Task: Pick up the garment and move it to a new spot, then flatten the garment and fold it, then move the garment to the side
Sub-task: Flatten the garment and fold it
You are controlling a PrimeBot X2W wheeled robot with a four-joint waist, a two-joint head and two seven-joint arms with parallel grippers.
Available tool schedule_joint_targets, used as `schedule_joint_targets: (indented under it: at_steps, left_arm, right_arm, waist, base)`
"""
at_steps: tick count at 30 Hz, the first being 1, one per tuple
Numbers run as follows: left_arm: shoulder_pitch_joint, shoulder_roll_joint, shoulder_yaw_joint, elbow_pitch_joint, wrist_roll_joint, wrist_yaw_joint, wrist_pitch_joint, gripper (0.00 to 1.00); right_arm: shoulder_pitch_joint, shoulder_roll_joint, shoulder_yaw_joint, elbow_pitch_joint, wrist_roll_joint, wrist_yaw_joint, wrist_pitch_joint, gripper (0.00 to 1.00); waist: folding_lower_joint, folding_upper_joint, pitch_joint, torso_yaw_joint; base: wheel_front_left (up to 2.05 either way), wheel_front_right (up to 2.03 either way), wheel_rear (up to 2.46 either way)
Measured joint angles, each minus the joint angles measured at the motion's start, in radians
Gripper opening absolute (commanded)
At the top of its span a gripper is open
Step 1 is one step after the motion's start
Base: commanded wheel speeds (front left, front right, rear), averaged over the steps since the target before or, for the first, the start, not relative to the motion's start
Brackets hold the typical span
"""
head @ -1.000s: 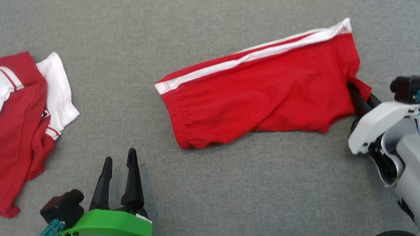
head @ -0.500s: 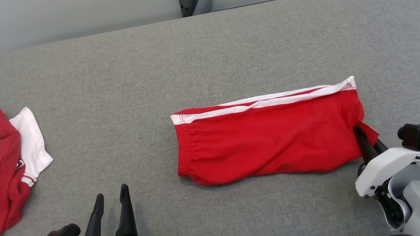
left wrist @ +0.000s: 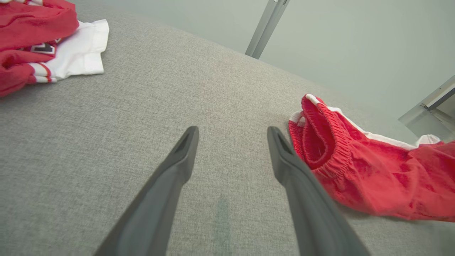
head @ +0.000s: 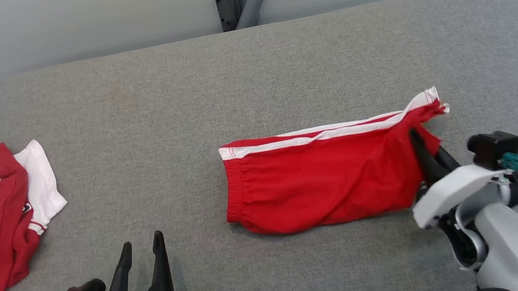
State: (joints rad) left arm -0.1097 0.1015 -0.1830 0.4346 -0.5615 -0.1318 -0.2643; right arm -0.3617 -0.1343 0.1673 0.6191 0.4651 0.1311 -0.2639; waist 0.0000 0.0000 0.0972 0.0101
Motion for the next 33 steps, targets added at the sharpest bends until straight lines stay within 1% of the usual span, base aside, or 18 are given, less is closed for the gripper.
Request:
schedule_joint_targets:
  at_steps: [4,7,11,12,14,17,18,19,20,23,27,30,33]
  left_arm:
    - [0.006,-0.003,0.005,0.001,0.004,0.0,0.0,1.0]
    - [0.006,-0.008,-0.002,0.006,0.006,0.0,0.0,1.0]
    - [0.003,-0.015,-0.013,0.011,0.008,0.0,0.0,1.0]
    - [0.003,-0.015,-0.013,0.011,0.008,0.0,0.0,1.0]
    - [0.001,-0.016,-0.017,0.012,0.01,0.0,0.0,1.0]
    - [-0.003,-0.017,-0.026,0.016,0.013,0.0,0.0,1.0]
    - [-0.005,-0.018,-0.028,0.017,0.015,0.0,0.0,1.0]
    - [-0.006,-0.018,-0.03,0.018,0.016,0.0,0.0,1.0]
    - [-0.006,-0.018,-0.031,0.02,0.017,0.0,0.0,1.0]
    - [-0.007,-0.018,-0.021,0.024,0.023,0.0,0.0,1.0]
    - [-0.004,-0.016,0.021,0.022,0.05,0.0,0.0,1.0]
    - [0.003,-0.014,0.065,0.012,0.09,0.0,0.0,1.0]
    - [0.018,-0.018,0.109,-0.003,0.138,0.0,0.0,1.0]
  right_arm:
    - [-0.01,0.007,0.146,-0.151,-0.006,0.0,0.0,0.0]
    - [-0.019,0.004,0.272,-0.202,-0.001,0.0,0.0,0.0]
    - [-0.047,0.014,0.416,-0.188,0.027,0.0,0.0,0.0]
    - [-0.047,0.014,0.416,-0.188,0.027,0.0,0.0,0.0]
    - [-0.063,0.024,0.468,-0.154,0.039,0.0,0.0,0.0]
    - [-0.088,0.043,0.512,-0.094,0.061,0.0,0.0,0.0]
    - [-0.096,0.052,0.518,-0.068,0.067,0.0,0.0,0.08]
    - [-0.101,0.06,0.52,-0.043,0.072,0.0,0.0,0.47]
    - [-0.104,0.066,0.52,-0.024,0.081,0.0,0.0,1.0]
    - [-0.113,0.073,0.534,-0.023,0.116,0.0,0.0,1.0]
    - [-0.111,0.085,0.518,-0.101,0.165,0.0,0.0,1.0]
    - [-0.082,0.079,0.417,-0.135,0.138,0.0,0.0,1.0]
    - [-0.029,0.049,0.272,-0.139,0.06,0.0,0.0,1.0]
  waist:
    - [0.0,0.0,0.002,0.006]
    - [0.0,0.0,0.004,0.014]
    - [0.0,0.0,0.003,0.035]
    - [0.0,0.0,0.003,0.035]
    - [0.0,0.0,0.004,0.048]
    - [0.0,0.0,0.006,0.067]
    - [0.0,0.0,0.008,0.073]
    - [0.0,0.0,0.009,0.079]
    - [0.0,0.0,0.009,0.085]
    - [0.0,0.0,0.01,0.097]
    - [0.0,0.0,0.005,0.089]
    - [0.0,0.0,-0.006,0.07]
    - [0.0,0.0,-0.018,0.045]
  base:
    - [0.0,0.0,0.0]
    - [0.0,0.0,0.0]
    - [0.0,0.0,0.0]
    - [0.0,0.0,0.0]
    - [0.0,0.0,0.0]
    - [0.0,0.0,0.0]
    - [0.0,0.0,0.0]
    - [0.0,0.0,0.0]
    - [0.0,0.0,0.0]
    - [0.0,0.0,0.0]
    - [0.0,0.0,0.0]
    - [0.0,0.0,0.0]
    - [0.0,0.0,0.0]
